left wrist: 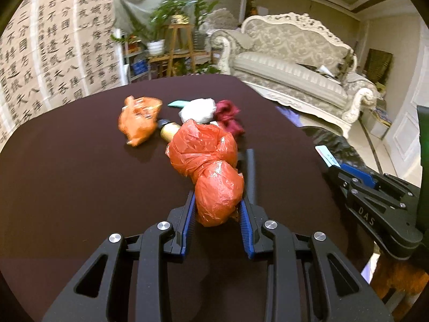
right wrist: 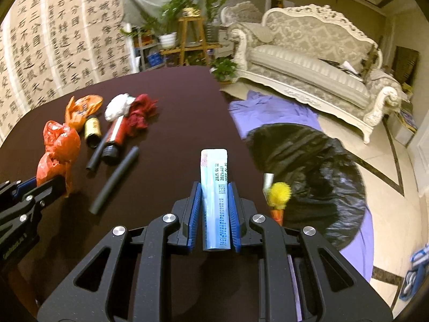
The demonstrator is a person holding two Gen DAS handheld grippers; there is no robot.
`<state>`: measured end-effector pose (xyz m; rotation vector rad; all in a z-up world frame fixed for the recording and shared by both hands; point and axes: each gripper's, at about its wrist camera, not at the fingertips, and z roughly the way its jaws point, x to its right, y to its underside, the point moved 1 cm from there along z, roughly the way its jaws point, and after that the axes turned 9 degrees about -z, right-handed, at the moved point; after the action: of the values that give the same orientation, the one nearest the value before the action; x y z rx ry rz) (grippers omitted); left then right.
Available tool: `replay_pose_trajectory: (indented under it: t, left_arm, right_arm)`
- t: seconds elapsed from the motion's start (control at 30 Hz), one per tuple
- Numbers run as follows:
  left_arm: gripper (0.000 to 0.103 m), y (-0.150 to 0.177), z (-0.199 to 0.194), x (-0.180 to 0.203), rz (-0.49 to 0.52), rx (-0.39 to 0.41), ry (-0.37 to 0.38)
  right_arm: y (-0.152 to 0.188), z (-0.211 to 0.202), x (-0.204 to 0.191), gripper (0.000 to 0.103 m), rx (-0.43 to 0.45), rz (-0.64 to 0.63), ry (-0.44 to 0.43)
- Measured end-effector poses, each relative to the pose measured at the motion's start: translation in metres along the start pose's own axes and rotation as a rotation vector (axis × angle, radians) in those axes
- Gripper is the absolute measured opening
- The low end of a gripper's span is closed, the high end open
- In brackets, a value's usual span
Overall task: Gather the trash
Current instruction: 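Carry the red bag and toothpaste box over the bin and release both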
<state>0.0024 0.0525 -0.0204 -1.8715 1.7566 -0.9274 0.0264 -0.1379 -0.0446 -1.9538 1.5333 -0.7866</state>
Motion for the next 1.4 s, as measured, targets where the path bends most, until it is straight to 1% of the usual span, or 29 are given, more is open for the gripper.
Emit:
replay_pose_trajectory:
  t: [0.27,0.37,0.47,0.6,0.9,1.4]
  left_arm:
    - [0.031,-0.002,0.018,0.051,0.073,-0.025,0.080]
    - [0.031,-0.005,0.029,0.074,0.099,-0.043,0.111]
    - [0.031,-0.007,0.039,0.092,0.132,-0.051,0.123]
    - [0.031,-0.008,0.053,0.114,0.168,-0.063,0.129]
    - [0.031,-0.016,0.081,0.144,0.207,-0.083,0.126]
    - [0.032,-0.028,0.109,0.165,0.239,-0.109,0.112]
  right_arm:
    - [0.007,-0.004,0.053,0.020,0.012,0.083,0.104]
    - [0.011,-0.002,0.071,0.020,0.010,0.111,0.125]
    - [0.014,0.003,0.088,0.020,0.006,0.134,0.141]
    - [0.017,0.010,0.105,0.020,0.005,0.157,0.150]
    - [0.018,0.029,0.130,0.020,-0.003,0.180,0.145]
    - [0.018,0.053,0.153,0.020,-0.025,0.204,0.133]
